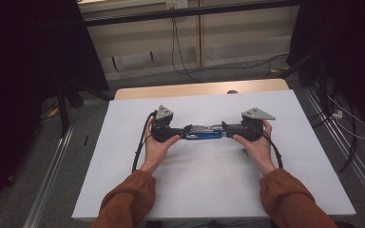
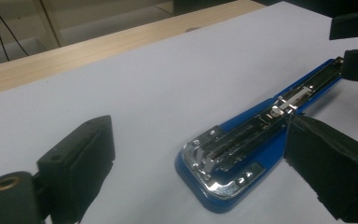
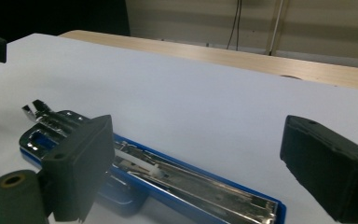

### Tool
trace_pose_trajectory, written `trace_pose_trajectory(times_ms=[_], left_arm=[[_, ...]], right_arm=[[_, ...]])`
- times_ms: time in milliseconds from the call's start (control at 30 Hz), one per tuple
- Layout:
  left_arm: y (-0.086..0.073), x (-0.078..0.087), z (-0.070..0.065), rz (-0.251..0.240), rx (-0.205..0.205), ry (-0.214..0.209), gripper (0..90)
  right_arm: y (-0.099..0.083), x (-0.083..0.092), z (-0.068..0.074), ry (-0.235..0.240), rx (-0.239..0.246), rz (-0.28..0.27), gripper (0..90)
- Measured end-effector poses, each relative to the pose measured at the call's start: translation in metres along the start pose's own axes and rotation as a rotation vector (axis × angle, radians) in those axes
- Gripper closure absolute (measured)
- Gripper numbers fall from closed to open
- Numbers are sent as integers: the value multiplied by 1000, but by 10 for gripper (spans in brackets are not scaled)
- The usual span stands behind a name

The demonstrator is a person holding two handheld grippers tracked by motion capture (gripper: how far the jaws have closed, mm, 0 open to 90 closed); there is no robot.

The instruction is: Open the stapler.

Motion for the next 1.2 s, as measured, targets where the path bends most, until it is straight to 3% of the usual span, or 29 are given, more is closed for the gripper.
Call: trace_pose_trajectory(times_ms=[133, 267, 333, 467, 567, 900, 1033, 1100, 1200], left_arm=[[-5, 6, -9, -4, -19, -32, 68], [-6, 13, -12, -26, 17, -86, 56], [-6, 18, -12, -33, 19, -80, 56], [-8, 27, -13, -36, -17, -43, 55], [-11, 36, -14, -58, 6, -28, 65], [-17, 49, -18, -69, -15, -35, 74], [-25, 58, -17, -66, -51, -17, 72], [-29, 63, -16, -72, -35, -10, 72], [-32, 71, -14, -82, -44, 15, 72]], right_arm=[[1, 1, 2, 15, -1, -8, 61], [3, 3, 3, 29, -2, -22, 43], [3, 5, 4, 33, 1, -13, 45], [3, 18, 3, 44, 17, -1, 47], [2, 28, -3, 37, 12, -19, 48], [-8, 49, -13, 19, 11, -29, 57], [-9, 55, -11, 30, 17, -31, 61], [-10, 58, -11, 30, 19, -35, 64], [-11, 62, -12, 35, 17, -38, 65]])
Point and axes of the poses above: each handheld gripper's, and its own axes: x roughly backward along the jaws, y roughly out of its top, z roughly to its left, the point moved 5 cm from there along -x, roughly forward along the jaws, and after that the axes turned 1 degree about z, right-handed, at the moved point
